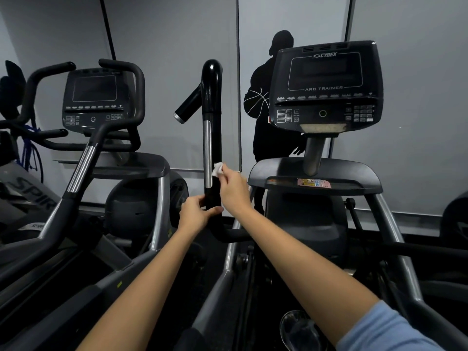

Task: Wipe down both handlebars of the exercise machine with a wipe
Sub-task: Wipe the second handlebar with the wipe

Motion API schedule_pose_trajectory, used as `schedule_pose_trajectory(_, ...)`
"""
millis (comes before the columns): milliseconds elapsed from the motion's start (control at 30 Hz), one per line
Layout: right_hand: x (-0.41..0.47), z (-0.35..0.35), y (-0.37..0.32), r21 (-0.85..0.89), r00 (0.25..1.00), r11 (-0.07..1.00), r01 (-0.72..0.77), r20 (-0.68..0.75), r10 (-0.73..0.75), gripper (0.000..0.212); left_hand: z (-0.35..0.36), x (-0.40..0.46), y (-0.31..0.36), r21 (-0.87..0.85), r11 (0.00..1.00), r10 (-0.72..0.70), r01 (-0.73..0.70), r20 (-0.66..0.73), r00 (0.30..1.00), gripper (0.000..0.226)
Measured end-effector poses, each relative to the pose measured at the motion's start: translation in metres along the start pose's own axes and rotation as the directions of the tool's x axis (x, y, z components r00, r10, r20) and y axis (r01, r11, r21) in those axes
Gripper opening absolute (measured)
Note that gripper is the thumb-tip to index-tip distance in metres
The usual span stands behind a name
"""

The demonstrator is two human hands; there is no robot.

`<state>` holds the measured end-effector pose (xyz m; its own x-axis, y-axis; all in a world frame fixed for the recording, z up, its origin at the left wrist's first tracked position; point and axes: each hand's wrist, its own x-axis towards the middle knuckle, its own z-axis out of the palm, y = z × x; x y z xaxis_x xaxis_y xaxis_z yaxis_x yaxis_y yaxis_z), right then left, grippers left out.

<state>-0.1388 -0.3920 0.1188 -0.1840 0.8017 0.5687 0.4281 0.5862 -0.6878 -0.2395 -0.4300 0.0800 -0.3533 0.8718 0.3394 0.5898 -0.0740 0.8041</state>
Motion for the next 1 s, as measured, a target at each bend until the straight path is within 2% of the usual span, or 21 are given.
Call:
schedule_pose_trajectory(167, -0.026, 0.013, 0.008, -0.088, 1.000, 0.996, -0.014, -0.016, 0.013, 0.030, -0.001, 0.000, 0.000, 0.015, 1.000, -0.003, 0.004, -0.022, 1.000, 0.033)
schedule_pose_trajectory(333, 0.003, -0.001, -0.021, -0.188, 0.993, 0.981, 0.058, -0.094, -0.077, 0.040, 0.001, -0.001, 0.002, 0.013, 1.000, -0.025, 0.025, -0.016, 1.000, 0.033)
schedule_pose_trajectory(500, -0.045, 0.019, 0.003, -0.319, 0.992, 0.941, 0.114, 0.078, -0.094, 0.058, -0.001, -0.002, -0.001, 0.005, 1.000, -0.019, 0.019, -0.020, 1.000, 0.026)
schedule_pose_trajectory(600, -0.044, 0.018, 0.007, -0.370, 0.986, 0.914, 0.169, 0.074, -0.153, 0.064, -0.002, -0.003, -0.001, 0.007, 1.000, -0.018, 0.018, -0.020, 1.000, 0.028)
schedule_pose_trajectory(733, -0.026, 0.007, -0.011, -0.442, 0.977, 0.873, 0.208, 0.057, -0.203, 0.063, 0.000, -0.002, 0.001, -0.003, 0.999, -0.034, 0.034, -0.026, 0.999, 0.032)
schedule_pose_trajectory(867, -0.039, 0.019, 0.010, -0.538, 0.932, 0.789, 0.296, -0.018, -0.362, 0.073, 0.000, -0.004, 0.001, 0.018, 0.999, -0.040, 0.041, -0.033, 0.999, 0.018)
schedule_pose_trajectory(1000, -0.049, 0.014, 0.024, -0.533, 0.936, 0.783, 0.320, 0.053, -0.347, 0.064, -0.001, -0.008, 0.003, -0.010, 1.000, -0.018, 0.017, -0.013, 1.000, 0.014)
